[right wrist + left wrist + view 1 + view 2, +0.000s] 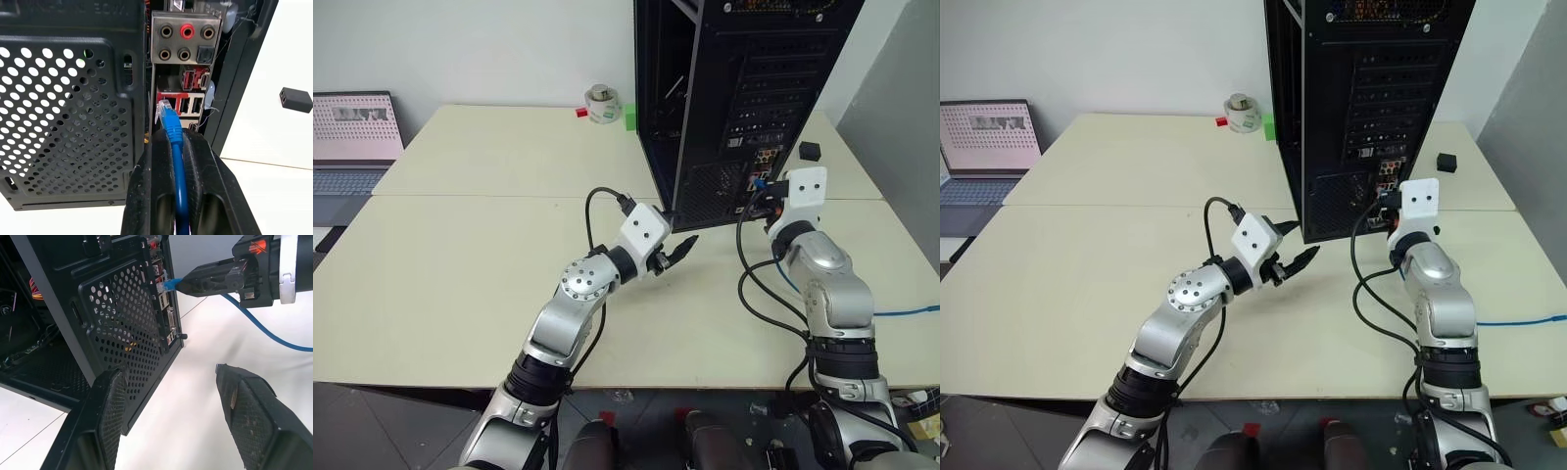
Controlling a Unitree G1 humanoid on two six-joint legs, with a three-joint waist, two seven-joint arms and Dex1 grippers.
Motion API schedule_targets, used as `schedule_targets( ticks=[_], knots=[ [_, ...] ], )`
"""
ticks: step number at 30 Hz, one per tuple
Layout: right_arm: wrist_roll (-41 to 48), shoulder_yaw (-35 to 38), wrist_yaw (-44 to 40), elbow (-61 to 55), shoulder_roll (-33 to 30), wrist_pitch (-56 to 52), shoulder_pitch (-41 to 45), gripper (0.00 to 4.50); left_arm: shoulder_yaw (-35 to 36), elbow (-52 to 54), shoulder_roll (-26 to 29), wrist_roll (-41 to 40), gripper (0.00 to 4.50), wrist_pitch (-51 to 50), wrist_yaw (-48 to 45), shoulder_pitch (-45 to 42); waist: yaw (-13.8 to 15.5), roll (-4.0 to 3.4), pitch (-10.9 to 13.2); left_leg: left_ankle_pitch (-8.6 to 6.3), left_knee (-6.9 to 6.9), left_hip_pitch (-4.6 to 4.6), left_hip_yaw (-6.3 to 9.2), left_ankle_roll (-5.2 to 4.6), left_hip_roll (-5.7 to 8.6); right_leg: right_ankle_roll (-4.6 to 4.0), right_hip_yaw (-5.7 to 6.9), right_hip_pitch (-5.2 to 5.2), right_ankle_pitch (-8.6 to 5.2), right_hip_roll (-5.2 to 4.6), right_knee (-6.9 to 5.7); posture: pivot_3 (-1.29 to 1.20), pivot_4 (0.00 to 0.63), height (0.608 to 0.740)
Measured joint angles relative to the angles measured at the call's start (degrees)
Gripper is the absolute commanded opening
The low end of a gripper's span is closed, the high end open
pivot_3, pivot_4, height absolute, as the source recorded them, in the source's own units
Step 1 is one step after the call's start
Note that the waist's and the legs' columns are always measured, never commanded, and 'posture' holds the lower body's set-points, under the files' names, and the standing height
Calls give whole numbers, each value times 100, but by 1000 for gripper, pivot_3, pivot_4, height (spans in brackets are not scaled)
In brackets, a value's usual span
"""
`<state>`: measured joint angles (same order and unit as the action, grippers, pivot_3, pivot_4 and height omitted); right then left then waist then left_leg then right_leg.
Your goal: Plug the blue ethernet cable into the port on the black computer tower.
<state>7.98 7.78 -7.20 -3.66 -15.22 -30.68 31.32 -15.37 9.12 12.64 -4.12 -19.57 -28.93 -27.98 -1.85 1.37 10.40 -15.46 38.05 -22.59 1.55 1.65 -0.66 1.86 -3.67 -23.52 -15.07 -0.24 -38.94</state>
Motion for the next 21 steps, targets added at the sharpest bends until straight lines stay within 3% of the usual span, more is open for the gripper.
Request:
schedule_targets(
  ticks=[21],
  knots=[
    [-18, 23, 516, 238, 294, 38, 204, 0, -1, 0, 8, 5, 3016, 1, 2, 0, -8, 0, 0, 0, 0, 2, -1, 0, -1, 0, -2, 0, 0, 0, -1, 0, 150, 740]
  ],
)
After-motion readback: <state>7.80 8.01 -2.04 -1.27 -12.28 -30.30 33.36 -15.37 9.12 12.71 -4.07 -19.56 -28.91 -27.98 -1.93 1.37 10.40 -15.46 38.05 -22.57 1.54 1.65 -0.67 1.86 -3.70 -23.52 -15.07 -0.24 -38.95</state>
